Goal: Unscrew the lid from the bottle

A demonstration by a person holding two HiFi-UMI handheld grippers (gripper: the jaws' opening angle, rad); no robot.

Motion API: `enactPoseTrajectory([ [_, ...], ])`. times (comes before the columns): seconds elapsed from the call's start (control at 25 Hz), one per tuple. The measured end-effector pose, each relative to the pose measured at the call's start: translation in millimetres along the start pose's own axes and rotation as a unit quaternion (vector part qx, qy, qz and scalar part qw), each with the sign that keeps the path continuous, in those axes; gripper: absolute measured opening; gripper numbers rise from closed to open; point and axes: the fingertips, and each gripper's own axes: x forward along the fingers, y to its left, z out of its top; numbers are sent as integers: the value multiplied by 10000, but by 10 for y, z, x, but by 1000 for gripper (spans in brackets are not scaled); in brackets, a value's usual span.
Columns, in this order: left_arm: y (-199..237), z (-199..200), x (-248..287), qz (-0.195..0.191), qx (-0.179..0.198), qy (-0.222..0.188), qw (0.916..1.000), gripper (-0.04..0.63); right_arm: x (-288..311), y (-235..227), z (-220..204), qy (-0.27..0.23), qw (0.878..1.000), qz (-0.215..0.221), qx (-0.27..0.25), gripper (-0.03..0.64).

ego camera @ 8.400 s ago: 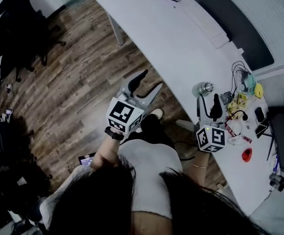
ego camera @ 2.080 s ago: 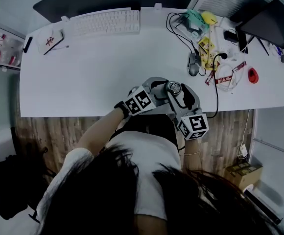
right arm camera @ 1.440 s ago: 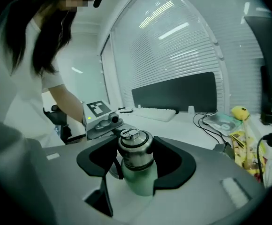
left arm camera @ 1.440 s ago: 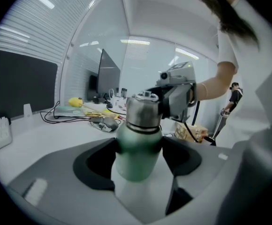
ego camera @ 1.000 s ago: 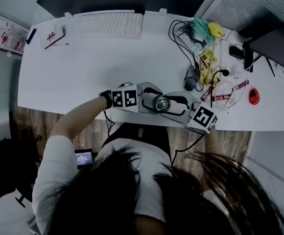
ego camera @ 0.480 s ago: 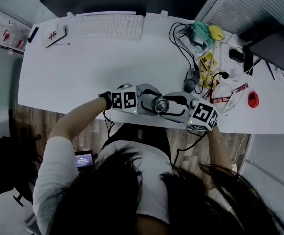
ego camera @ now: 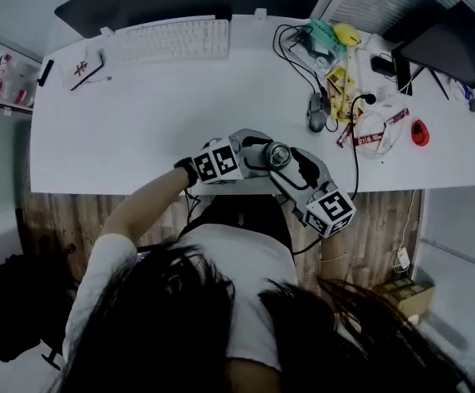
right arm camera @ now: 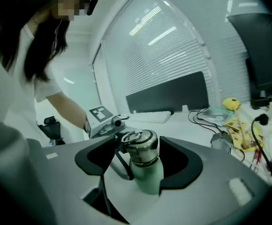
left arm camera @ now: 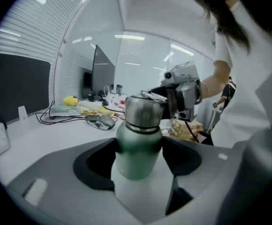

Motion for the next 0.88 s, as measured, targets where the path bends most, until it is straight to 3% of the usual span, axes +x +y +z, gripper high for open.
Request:
enactPoseTrajectory([
  [0.2, 2, -4, 6, 345, -158, -90, 9992, 365, 36, -6, 26, -424, 9953, -846, 208, 270],
  [0.52, -8, -2, 8, 522, -279, -169, 9981, 365, 50, -86, -6, -436, 9874, -1501, 232, 267],
  [0.72, 39, 22, 1, 592, -215, -245, 9977, 365, 64, -88, -10, -314, 9908, -1316, 97, 261],
  [0.88, -9, -10, 5, 382, -224, -121, 9989, 365, 73, -66, -31, -2, 9979, -642, -113, 261],
])
